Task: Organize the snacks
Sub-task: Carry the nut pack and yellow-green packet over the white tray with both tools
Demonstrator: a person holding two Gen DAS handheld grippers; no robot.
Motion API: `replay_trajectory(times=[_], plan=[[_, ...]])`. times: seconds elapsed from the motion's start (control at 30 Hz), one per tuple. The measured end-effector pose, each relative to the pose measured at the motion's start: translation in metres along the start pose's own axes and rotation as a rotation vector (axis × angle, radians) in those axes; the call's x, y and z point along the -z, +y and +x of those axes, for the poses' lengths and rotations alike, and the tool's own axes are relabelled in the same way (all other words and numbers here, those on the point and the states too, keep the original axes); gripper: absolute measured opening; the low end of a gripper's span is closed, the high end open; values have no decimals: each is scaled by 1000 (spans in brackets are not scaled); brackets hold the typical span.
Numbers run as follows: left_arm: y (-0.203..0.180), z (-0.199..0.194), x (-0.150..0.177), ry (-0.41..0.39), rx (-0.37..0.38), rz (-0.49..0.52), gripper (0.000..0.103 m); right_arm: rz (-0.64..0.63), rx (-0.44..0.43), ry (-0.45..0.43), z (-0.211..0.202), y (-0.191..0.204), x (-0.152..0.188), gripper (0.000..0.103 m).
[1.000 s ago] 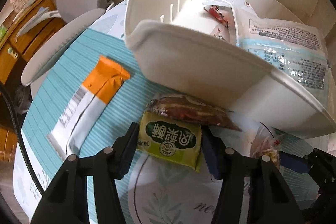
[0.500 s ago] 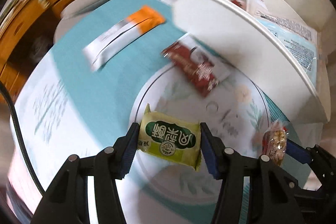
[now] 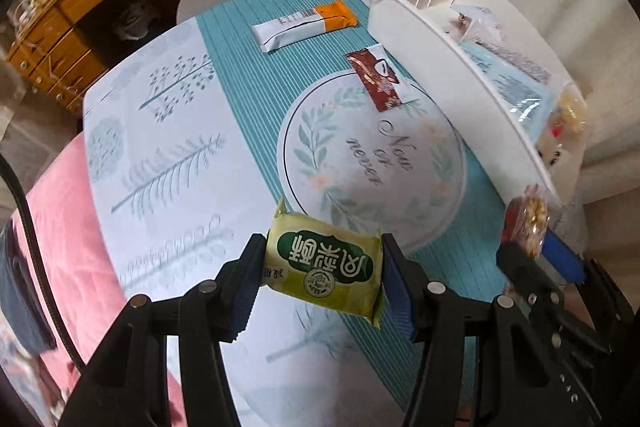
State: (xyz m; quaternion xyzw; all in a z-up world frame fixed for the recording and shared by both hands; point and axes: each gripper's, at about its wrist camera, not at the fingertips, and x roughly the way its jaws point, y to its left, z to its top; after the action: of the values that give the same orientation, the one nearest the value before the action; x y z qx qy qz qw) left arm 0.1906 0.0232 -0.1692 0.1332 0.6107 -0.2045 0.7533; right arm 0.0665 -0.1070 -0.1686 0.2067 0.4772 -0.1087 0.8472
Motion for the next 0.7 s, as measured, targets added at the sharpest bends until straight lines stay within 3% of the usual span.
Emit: replay_trajectory(times=[0.3,0.7], plan=[[-27,-50,28,-80,42,-81,55,-53,14,-87,-55,-20,-2,56],[-79,-66,37,-166,123,-216,55,-118,-54,-159,-90,-63,-32,56]])
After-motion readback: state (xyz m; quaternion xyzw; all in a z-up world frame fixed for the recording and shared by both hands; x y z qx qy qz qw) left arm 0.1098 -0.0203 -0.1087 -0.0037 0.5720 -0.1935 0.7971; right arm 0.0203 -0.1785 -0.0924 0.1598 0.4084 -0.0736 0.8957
